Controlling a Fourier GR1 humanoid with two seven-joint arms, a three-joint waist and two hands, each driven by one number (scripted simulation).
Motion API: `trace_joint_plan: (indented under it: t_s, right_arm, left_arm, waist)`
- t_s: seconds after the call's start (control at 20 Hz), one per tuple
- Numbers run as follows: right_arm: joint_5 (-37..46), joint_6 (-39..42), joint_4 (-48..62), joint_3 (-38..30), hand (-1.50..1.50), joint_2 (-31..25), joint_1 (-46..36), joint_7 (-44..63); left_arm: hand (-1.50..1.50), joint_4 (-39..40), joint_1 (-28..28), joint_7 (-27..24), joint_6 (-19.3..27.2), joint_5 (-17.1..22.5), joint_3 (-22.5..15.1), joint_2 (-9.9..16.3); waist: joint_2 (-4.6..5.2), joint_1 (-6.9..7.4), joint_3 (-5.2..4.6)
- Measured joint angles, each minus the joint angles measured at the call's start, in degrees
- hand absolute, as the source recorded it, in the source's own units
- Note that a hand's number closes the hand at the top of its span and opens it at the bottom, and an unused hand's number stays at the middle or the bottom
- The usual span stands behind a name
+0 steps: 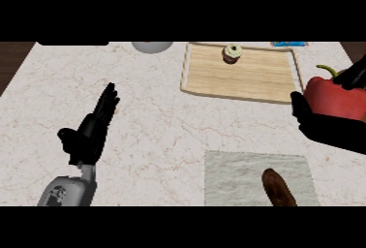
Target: Pick the bell pepper from the placemat and place it in the bowl
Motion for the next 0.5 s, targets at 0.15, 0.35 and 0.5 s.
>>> trace_joint_plan:
  t_s: [0.15, 0.35, 0.5]
  right_arm:
    - [0.3, 2.0, 3.6, -2.4, 1.50, -0.3, -4.4, 1.1]
    - [-2.7, 4.3, 8.9, -8.1, 1.50, -2.1, -6.7, -1.0]
    - [-2.2, 5.8, 14.0, -9.9, 1.50, -4.0, -7.5, -2.7]
  left_arm:
    - [0.00, -0.9, 0.6, 0.4, -0.5, 0.1, 0.4, 0.2]
    - [0.00, -1.6, 0.6, 0.7, -0.6, -0.3, 0.7, -0.1]
    - [0.00, -0.9, 0.8, 0.0, -0.7, -0.8, 0.3, -0.7]
  waist:
    - [0.02, 0.15, 0.01]
    - [0.05, 0.14, 0.03]
    - [0.12, 0.18, 0.04]
